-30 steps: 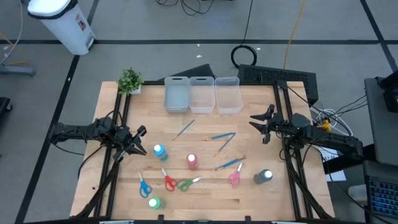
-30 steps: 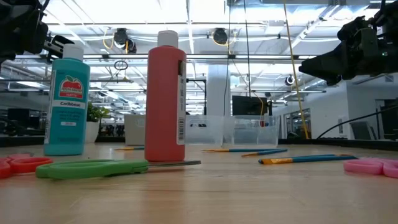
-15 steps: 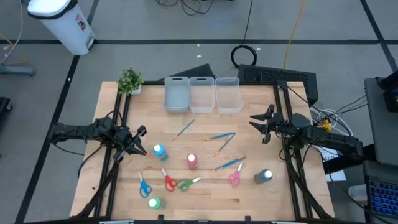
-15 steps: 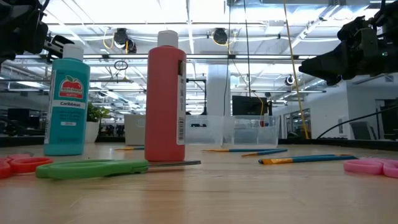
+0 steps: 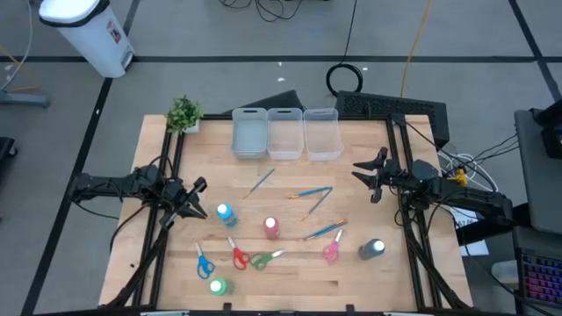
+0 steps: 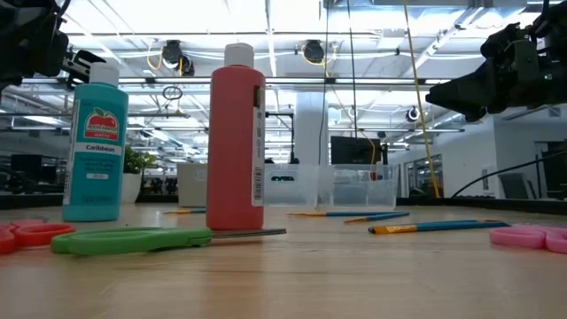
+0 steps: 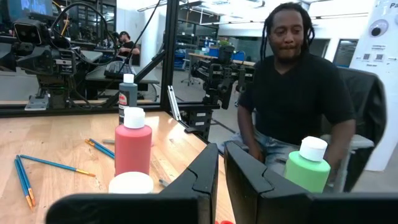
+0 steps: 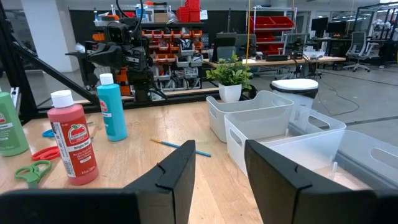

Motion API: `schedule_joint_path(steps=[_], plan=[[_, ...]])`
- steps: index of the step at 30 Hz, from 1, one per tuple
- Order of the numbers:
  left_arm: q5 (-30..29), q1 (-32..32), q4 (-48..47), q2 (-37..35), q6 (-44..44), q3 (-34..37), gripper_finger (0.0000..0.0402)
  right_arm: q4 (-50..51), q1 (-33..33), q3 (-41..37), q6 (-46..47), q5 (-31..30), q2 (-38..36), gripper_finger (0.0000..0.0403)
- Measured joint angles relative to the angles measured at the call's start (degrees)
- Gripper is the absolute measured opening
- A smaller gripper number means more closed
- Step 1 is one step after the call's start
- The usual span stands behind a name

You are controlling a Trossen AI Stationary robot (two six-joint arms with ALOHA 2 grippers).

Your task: Pick & Place Paint Supplies

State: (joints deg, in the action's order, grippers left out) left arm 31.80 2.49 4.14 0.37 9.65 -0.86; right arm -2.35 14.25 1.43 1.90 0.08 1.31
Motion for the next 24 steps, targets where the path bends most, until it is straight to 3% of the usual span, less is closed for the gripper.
schedule_joint_path(steps=[16,24], plan=[[-0.01,0.01,0.0,0.01,-0.01,0.0,0.0033,0.0,0.0,0.0,0.02,0.0,0.0,0.013],[-5.28,-0.01,5.62,-0.01,-13.84,0.02,0.0033,0.0,0.01,0.0,0.0,0.02,0.0,0.013]])
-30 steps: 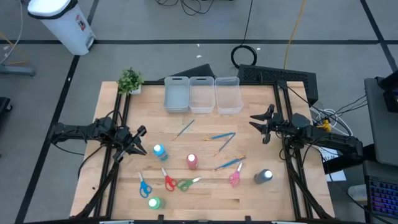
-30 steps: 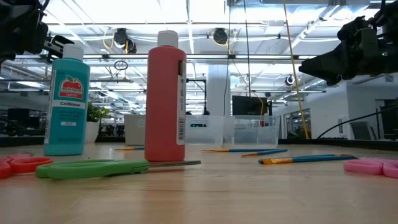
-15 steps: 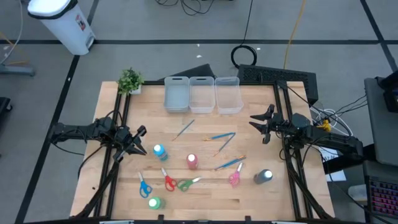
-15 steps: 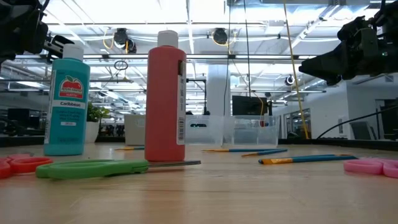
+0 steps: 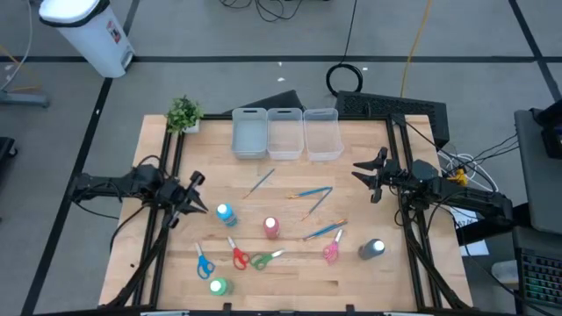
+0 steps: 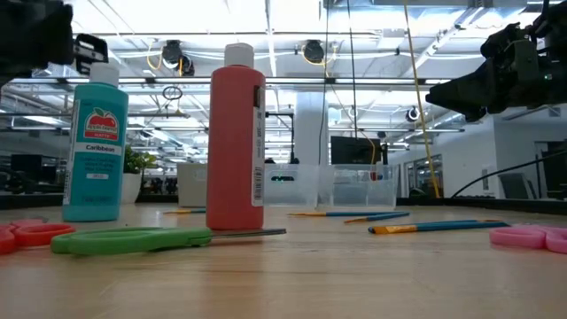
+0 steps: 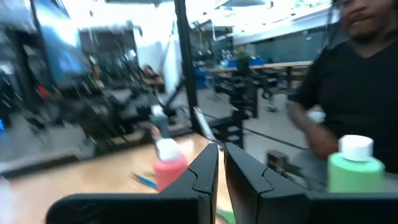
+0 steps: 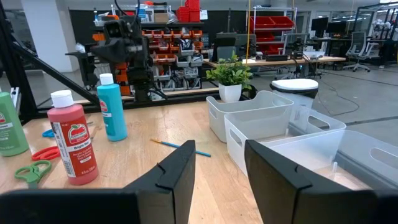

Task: Pick & Place Paint Supplies
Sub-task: Put the blue paint bottles into the gray bin

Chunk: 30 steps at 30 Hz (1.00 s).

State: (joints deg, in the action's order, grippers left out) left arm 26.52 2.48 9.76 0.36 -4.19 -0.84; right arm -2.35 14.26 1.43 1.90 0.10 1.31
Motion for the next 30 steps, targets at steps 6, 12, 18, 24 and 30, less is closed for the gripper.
schedule_joint_path(steps=[6,12,18,24,30], plan=[[-0.14,0.0,5.61,0.0,-2.79,0.0,0.0033,0.0,0.0,0.0,0.01,0.0,0.01,0.013],[0.25,0.04,8.47,0.0,2.5,0.0,0.0033,0.0,-0.02,0.0,0.0,0.0,-0.01,0.013],[-0.71,0.04,8.59,0.0,1.38,0.0,0.0033,0.0,-0.02,0.0,-0.01,-0.02,-0.01,0.013],[-9.5,0.04,8.99,0.0,-2.43,0.0,0.0033,0.0,-0.01,0.0,-0.01,-0.01,0.0,0.013],[-20.6,0.04,10.73,0.0,-9.23,0.0,0.0033,0.0,-0.02,0.0,0.01,-0.02,-0.01,0.013]])
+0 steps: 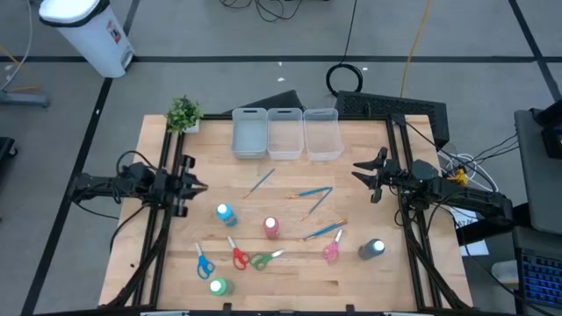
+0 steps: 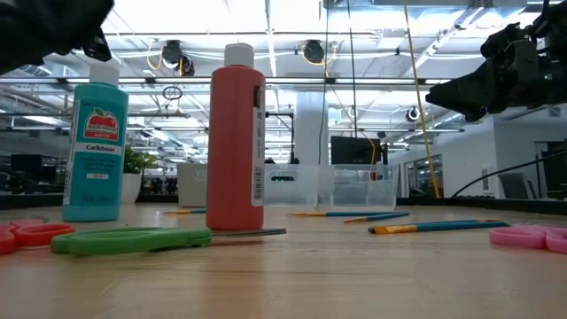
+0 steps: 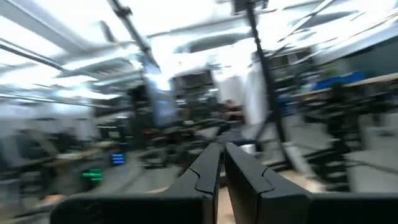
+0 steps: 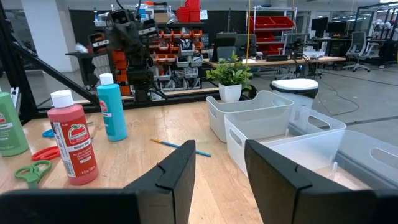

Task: Pick & Place Paint Supplies
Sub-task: Put the blue paint bottles into the gray bin

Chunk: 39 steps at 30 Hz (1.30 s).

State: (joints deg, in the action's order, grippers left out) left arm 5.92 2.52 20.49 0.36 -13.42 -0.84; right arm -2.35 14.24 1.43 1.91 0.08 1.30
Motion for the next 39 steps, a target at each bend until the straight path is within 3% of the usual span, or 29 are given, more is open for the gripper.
schedule_joint_path(steps=[8,14,22,29,39], plan=[[-13.13,0.0,0.2,0.0,0.21,0.0,0.0033,0.0,0.02,0.0,-0.02,0.02,0.02,0.013],[-17.72,-0.39,0.44,0.0,12.6,0.0,0.0033,0.0,0.02,0.0,-0.02,0.01,0.02,0.013],[-17.97,-0.96,-3.98,0.0,27.67,-0.07,0.0033,0.0,0.0,0.0,0.0,0.0,0.02,0.013],[-17.99,-0.96,-13.63,0.02,29.22,-0.07,0.0033,0.0,0.02,0.0,0.0,0.0,0.02,0.013],[-14.73,-0.92,-17.51,0.02,38.24,-0.07,0.0033,0.0,0.0,0.0,0.0,0.02,0.02,0.013]])
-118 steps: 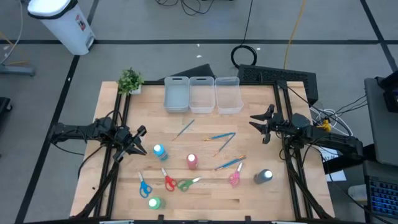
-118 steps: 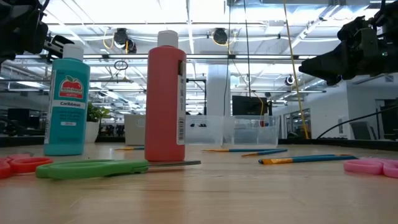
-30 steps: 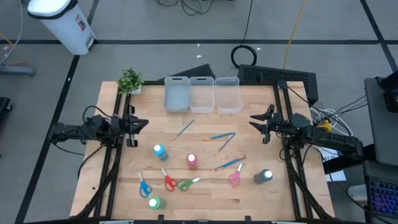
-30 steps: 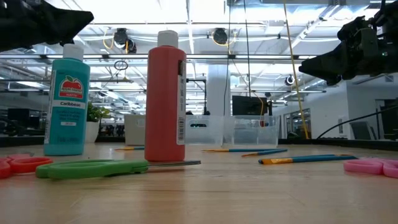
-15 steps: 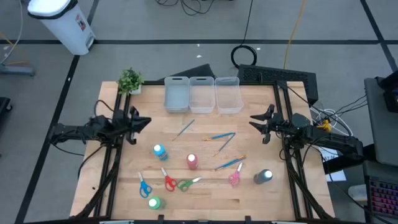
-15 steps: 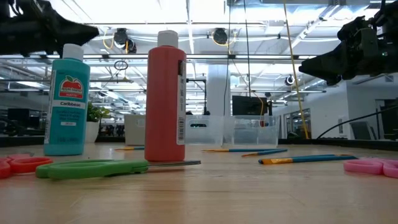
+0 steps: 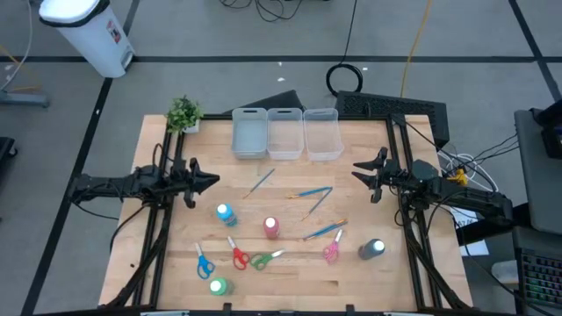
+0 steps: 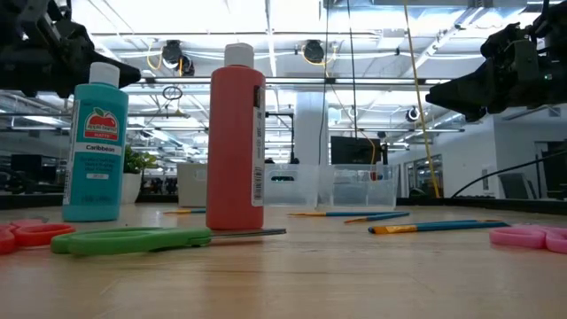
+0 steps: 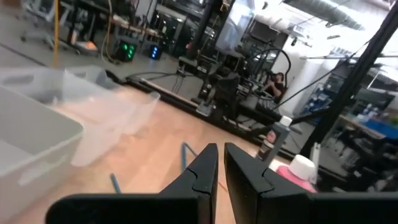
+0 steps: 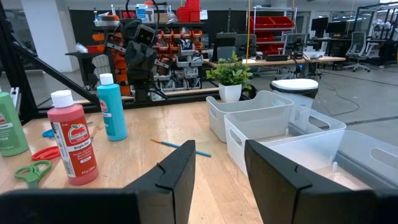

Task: Pick & Place Paint Supplies
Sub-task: Put the blue paint bottles into the gray bin

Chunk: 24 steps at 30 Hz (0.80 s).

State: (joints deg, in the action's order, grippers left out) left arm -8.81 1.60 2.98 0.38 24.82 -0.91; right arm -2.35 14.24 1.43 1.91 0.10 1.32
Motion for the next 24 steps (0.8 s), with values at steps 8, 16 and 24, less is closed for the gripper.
schedule_joint_path(steps=[8,16,24], plan=[[6.13,-0.04,4.78,0.0,12.36,-2.36,0.0089,0.0,0.0,0.0,-0.02,0.0,-0.02,0.013],[13.61,0.15,4.04,8.57,8.19,-10.28,0.0245,0.0,0.01,0.0,-0.02,-0.02,-0.01,0.013],[17.67,2.78,-12.6,30.72,2.67,-28.31,0.0269,0.0,0.0,0.0,0.0,0.0,0.0,0.013]])
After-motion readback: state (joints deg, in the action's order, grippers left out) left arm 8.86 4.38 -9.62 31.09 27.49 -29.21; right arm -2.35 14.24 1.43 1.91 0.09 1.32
